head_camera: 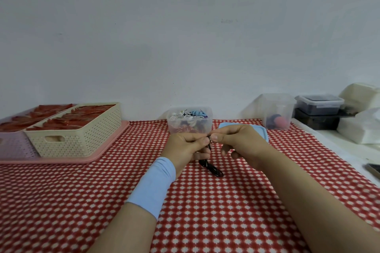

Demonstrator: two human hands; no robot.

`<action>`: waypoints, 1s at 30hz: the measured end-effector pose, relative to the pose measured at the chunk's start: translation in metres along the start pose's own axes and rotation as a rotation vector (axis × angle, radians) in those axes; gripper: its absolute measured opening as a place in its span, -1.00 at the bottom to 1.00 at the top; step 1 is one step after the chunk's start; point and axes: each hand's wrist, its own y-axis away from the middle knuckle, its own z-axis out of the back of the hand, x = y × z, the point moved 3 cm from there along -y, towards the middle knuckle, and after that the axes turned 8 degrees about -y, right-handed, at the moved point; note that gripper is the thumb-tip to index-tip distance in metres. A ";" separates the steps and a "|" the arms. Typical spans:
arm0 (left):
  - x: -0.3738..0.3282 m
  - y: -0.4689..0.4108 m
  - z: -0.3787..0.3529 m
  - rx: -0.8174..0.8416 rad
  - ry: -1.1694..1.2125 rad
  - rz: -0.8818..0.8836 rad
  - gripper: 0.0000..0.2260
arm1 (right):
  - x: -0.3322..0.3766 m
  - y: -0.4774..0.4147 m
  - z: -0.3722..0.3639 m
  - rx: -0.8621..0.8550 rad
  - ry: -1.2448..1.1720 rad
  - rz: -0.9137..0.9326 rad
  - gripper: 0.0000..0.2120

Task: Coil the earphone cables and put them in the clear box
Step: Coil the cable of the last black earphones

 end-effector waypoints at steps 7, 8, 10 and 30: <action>-0.002 0.000 0.001 -0.028 0.134 0.082 -0.88 | 0.001 -0.002 -0.003 -0.074 -0.004 0.092 -0.89; -0.002 0.000 0.001 -0.027 0.129 0.081 -0.88 | 0.000 -0.002 -0.003 -0.074 -0.005 0.092 -0.89; -0.002 0.000 0.002 -0.016 0.105 0.075 -0.88 | 0.000 -0.001 -0.003 -0.059 -0.017 0.069 -0.88; -0.007 0.000 -0.005 -0.048 0.069 0.019 -0.89 | 0.005 -0.001 -0.002 -0.006 -0.092 0.038 -0.85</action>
